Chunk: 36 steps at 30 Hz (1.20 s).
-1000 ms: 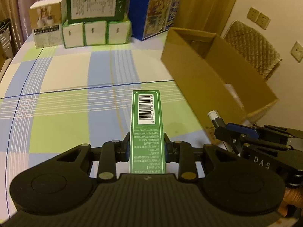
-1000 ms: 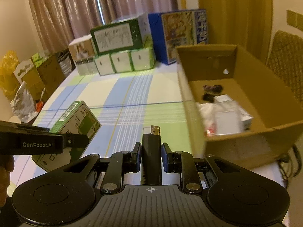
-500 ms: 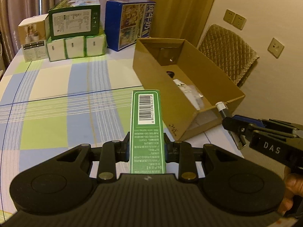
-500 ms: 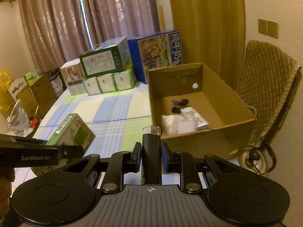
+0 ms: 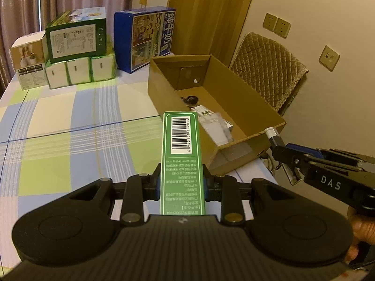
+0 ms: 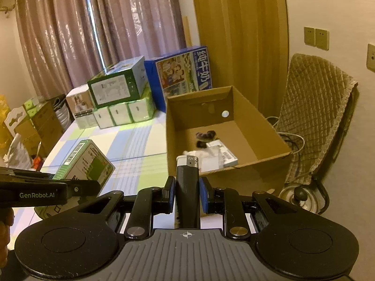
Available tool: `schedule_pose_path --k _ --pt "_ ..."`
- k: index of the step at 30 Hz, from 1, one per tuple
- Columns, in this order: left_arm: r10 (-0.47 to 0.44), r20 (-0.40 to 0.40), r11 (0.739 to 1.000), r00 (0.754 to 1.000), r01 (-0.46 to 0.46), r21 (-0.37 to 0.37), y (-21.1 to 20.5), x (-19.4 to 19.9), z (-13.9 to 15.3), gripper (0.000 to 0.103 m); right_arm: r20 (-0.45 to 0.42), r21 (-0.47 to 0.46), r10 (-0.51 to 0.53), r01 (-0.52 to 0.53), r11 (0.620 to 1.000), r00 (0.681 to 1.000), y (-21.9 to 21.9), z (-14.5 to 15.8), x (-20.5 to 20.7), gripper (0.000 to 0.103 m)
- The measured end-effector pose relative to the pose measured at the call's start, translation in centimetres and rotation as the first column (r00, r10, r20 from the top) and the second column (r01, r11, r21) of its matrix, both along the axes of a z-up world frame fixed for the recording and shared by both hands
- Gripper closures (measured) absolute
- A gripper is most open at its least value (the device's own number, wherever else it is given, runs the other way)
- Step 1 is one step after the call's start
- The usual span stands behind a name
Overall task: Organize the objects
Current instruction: 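Carry the green medicine box and black lighter over the cardboard box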
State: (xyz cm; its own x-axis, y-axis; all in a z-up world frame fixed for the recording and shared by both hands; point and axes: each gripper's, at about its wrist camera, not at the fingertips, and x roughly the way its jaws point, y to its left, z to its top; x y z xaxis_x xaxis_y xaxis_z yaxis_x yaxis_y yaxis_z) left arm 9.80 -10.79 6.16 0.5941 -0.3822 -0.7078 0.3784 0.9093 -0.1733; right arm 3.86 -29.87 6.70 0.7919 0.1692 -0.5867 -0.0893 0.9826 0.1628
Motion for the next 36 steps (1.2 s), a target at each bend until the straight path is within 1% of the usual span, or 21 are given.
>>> schedule_pose_path --k 13,27,36 --pt "-0.032 0.022 0.999 0.999 0.032 -0.004 -3.7 0.5 1.4 0.078 0.028 -0.006 -0.048 0.048 0.999 0.998 -3.4 1.2 0.1 0.084" --pt "-0.068 0.020 0.998 0.998 0.068 -0.002 -6.7 0.8 1.4 0.078 0.038 -0.010 -0.080 0.081 0.997 0.996 -6.1 1.6 0.0 0.084" --pt "-0.086 0.016 0.996 0.996 0.086 0.003 -7.9 1.6 1.1 0.078 0.032 -0.026 -0.077 0.078 0.997 0.997 -7.1 1.5 0.8 0.084"
